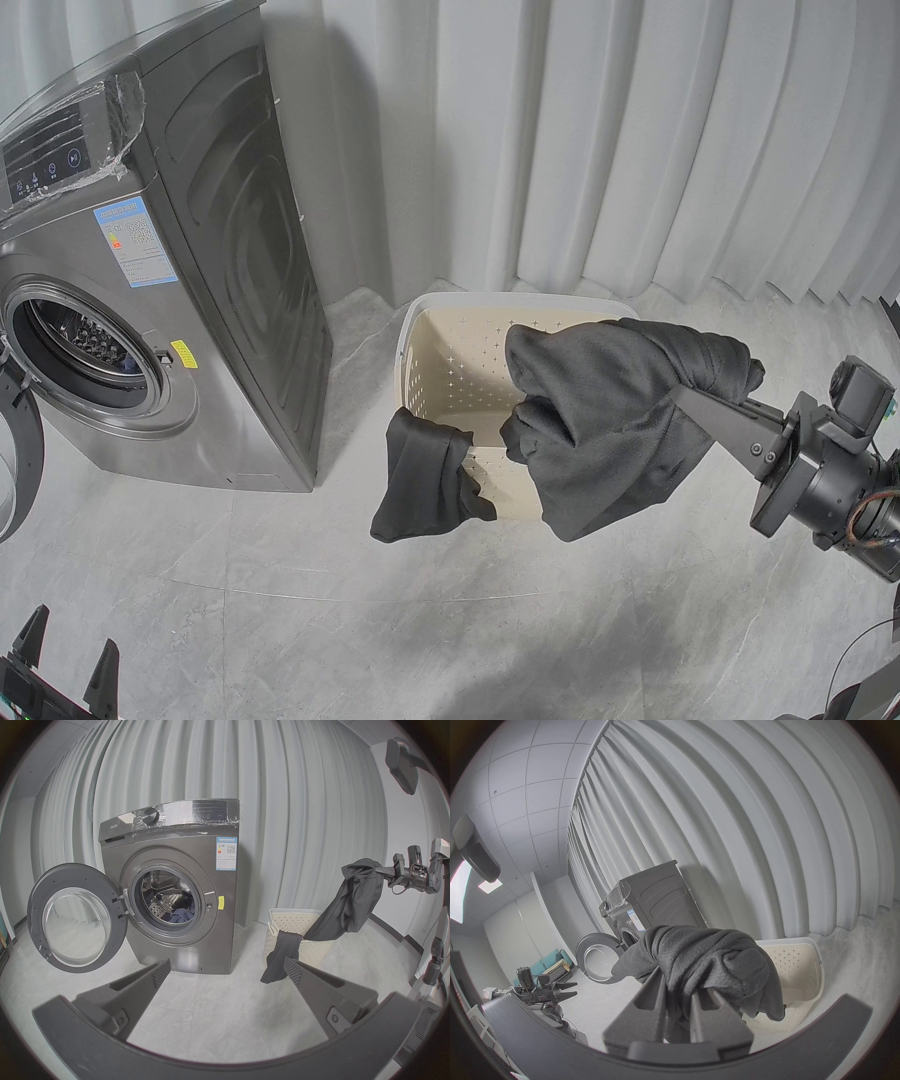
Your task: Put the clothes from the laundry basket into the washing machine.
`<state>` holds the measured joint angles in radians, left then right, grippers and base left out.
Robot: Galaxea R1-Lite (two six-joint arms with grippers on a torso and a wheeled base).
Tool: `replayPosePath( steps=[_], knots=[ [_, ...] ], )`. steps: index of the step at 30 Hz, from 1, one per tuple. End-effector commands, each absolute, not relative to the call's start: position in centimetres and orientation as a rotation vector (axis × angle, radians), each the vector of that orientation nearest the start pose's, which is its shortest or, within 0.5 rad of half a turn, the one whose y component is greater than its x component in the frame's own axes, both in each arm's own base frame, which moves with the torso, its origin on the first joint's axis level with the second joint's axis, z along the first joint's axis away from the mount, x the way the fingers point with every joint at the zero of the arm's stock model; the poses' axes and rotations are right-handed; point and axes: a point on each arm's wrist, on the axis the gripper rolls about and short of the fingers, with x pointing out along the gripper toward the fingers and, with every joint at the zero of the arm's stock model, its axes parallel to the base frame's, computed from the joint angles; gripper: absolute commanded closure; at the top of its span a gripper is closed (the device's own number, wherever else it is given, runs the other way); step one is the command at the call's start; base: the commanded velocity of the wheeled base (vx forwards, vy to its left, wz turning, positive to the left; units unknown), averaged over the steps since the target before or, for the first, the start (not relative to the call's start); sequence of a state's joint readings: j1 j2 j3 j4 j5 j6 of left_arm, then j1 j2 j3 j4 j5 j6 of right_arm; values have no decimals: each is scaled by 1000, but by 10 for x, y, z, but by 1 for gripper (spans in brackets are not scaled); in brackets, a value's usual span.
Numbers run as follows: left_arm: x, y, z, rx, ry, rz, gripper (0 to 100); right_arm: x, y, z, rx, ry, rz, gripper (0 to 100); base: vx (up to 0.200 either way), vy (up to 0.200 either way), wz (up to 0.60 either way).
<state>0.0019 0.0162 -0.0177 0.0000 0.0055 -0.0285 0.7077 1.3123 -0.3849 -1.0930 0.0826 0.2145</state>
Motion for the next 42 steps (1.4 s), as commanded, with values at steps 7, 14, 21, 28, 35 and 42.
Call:
replayPosePath(
  steps=[7,14,21,28,35,42],
  knots=[
    [-22,0,76,-28,5,6,0,142,128,215,265,-97,821,100,0,200,0],
    [-22,0,76,-28,4,8,0,143,130,213,263,-87,837,100,0,200,0],
    [-22,0,76,-28,4,8,0,143,134,212,268,-94,851,100,0,200,0],
    [-22,0,76,-28,5,6,0,144,135,210,263,-85,855,100,0,200,0],
    [-22,0,76,-28,5,6,0,144,136,210,265,-85,863,100,0,200,0],
    [-22,0,76,-28,5,6,0,144,136,211,268,-90,864,100,0,200,0]
  ],
)
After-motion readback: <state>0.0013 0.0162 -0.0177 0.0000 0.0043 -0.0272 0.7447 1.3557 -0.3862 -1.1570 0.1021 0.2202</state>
